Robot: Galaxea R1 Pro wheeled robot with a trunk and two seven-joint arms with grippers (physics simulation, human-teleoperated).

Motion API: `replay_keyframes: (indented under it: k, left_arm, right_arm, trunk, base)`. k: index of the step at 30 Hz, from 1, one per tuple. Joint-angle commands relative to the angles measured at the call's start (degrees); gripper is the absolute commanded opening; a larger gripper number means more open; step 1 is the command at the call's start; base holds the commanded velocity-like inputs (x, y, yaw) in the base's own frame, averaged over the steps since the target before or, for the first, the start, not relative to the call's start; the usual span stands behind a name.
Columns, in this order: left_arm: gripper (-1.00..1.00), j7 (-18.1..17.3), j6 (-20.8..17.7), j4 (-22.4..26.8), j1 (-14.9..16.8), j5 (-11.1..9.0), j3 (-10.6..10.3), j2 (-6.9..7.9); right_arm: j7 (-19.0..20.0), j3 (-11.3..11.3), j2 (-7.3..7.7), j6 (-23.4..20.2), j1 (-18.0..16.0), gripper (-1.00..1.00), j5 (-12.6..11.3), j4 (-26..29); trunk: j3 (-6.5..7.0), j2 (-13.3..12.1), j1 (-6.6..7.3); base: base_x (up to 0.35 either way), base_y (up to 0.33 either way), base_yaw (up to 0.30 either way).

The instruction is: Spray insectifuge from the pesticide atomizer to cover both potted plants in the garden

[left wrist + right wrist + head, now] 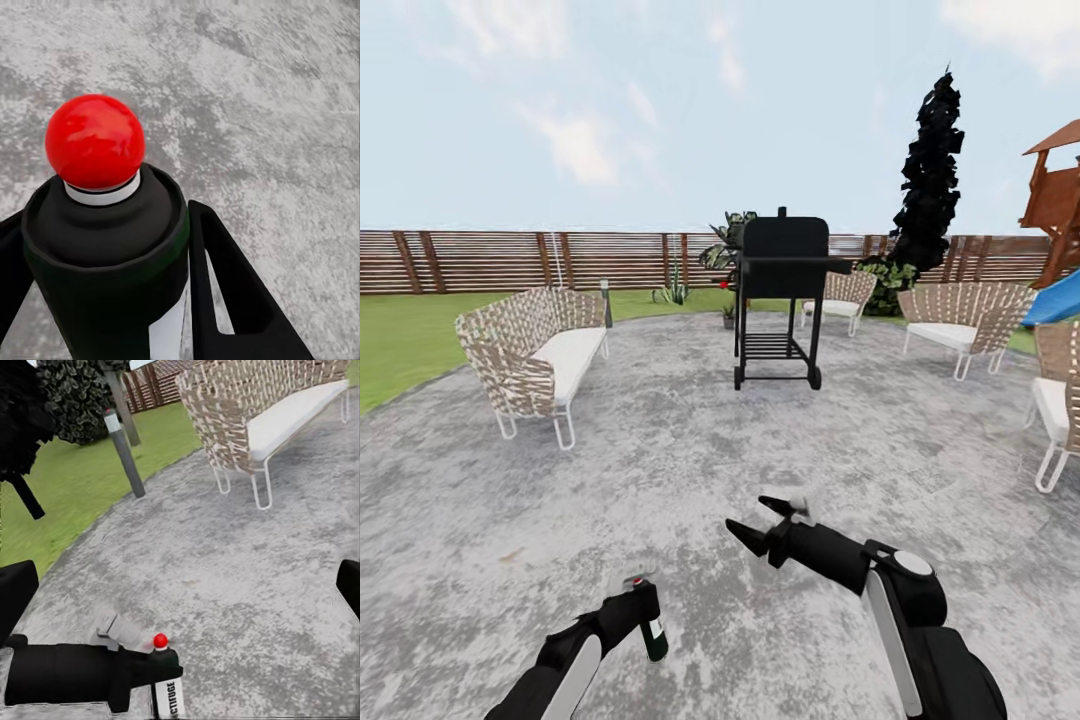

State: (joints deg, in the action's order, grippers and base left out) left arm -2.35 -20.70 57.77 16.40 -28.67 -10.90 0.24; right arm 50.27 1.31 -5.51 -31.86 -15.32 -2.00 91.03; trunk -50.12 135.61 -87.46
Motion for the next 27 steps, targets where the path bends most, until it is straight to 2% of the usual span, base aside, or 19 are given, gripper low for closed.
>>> replay_keyframes:
  k: [1,3,8,27]
  left_arm:
    - [-1.00,0.0,-0.2,0.0,0.0,-0.2,0.0,0.01]
    - [-1.00,0.0,-0.3,0.0,0.0,-0.2,-0.1,-0.03]
    - [-1.00,0.0,-0.3,0.0,0.0,-0.2,-0.1,-0.18]
    - [-1.00,0.0,-0.3,-0.2,0.0,-0.2,0.0,-0.25]
  right_arm:
    - [0.2,0.2,-0.09,-1.3,0.0,1.00,-0.2,0.1]
    - [0.2,0.2,-0.07,-5.8,0.0,1.00,-0.2,0.7]
    - [0.1,0.3,0.10,-9.4,-0.4,1.00,-0.2,1.5]
    - [0.0,0.2,0.17,-9.5,-0.6,1.00,-0.1,1.6]
  trunk:
    - [-0.03,0.0,-0.03]
    - [-0.03,0.0,-0.03]
    - [-0.32,0.0,-0.03]
    - [-1.90,0.0,-0.03]
  base:
    - [0.337,0.001,0.000]
    - [0.337,0.000,0.000]
    - [0.337,0.000,0.000]
    - [0.337,0.000,0.000]
